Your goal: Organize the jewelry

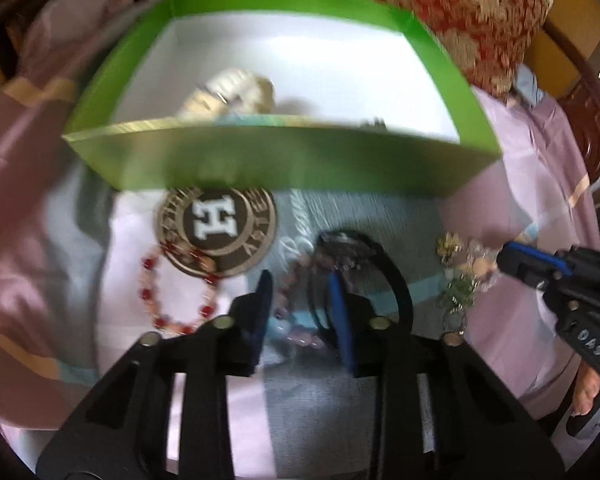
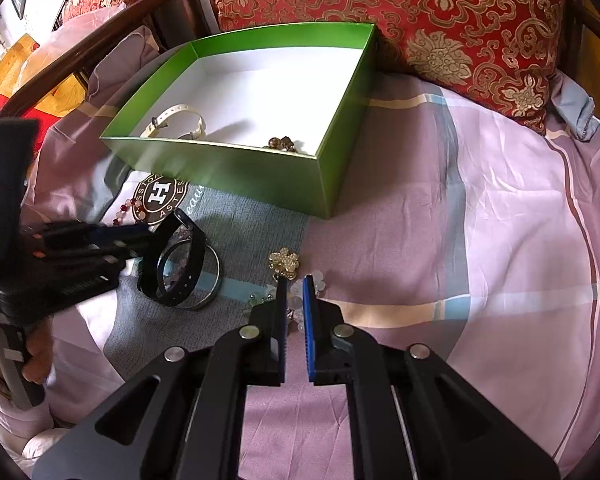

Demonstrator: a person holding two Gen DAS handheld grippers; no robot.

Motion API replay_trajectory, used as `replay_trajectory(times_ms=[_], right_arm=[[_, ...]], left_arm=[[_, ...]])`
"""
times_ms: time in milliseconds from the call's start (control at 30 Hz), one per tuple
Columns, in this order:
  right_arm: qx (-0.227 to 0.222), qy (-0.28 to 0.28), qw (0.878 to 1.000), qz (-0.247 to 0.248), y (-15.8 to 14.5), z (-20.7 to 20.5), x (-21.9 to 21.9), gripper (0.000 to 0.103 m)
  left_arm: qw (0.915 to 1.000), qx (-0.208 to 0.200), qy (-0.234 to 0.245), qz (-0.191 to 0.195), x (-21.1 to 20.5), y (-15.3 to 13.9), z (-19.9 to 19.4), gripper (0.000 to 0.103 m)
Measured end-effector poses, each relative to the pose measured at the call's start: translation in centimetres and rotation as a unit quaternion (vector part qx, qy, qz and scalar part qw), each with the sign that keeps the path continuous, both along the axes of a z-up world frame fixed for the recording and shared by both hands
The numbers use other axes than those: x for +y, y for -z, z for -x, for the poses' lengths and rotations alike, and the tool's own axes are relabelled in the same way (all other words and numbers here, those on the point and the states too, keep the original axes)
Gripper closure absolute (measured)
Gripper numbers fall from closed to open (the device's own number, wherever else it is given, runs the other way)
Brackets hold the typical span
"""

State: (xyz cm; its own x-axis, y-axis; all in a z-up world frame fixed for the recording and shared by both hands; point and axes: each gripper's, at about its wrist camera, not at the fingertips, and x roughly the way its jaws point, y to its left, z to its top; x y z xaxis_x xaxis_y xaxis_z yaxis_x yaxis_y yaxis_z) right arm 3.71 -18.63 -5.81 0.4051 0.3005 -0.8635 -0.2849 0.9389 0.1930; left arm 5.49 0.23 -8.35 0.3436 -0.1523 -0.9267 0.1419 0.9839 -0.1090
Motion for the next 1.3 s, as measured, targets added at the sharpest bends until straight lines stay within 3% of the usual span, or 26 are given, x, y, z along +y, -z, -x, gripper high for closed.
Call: replay_trajectory(times_ms=[67, 100, 200, 300, 533, 800, 1100, 1300], right_arm=[[0.001, 0.000, 1.000, 0.000, 0.2, 0.0, 0.0, 0.096], [0.002, 0.000, 1.000, 0.001, 0.2, 0.0, 0.1, 0.096], [-0.001, -0.001, 1.000, 0.001, 0.1, 0.1, 0.1, 0.096], [-0.006, 0.000, 1.000, -0.001, -0.2, 0.2, 0.0, 0.096], [-0.017, 0.008, 1.000, -0.010, -1.4, 0.3, -0.6, 0.096], [-0.047, 0.012, 0.999, -0.025, -4.9, -0.5, -0.9, 0.096], [-0.119, 0.001, 0.992, -0.037, -10.7, -2.7, 0.7, 0.096], [-0.117, -0.010, 0.992, -0.043, -10.3, -6.1, 2.7, 0.096]], left_arm=[[1.0000, -0.005, 0.002, -0.005, -0.1, 0.3, 0.1, 0.081], [0.9999, -0.005, 0.006, -0.007, -0.4, 0.5, 0.4, 0.092], [0.9999, 0.003, 0.005, 0.009, -0.4, 0.5, 0.2, 0.099], [1.0000, 0.000, 0.000, 0.006, -0.4, 0.3, 0.2, 0.099], [0.9991, -0.041, -0.013, 0.008, 0.8, -3.3, 0.5, 0.099], [0.9960, -0.085, -0.019, 0.017, 1.9, -7.2, 0.6, 0.099], [0.9911, -0.126, -0.035, 0.024, 3.2, -10.5, -3.0, 0.099], [0.9914, -0.124, -0.040, 0.014, 2.7, -9.5, -6.8, 0.099]])
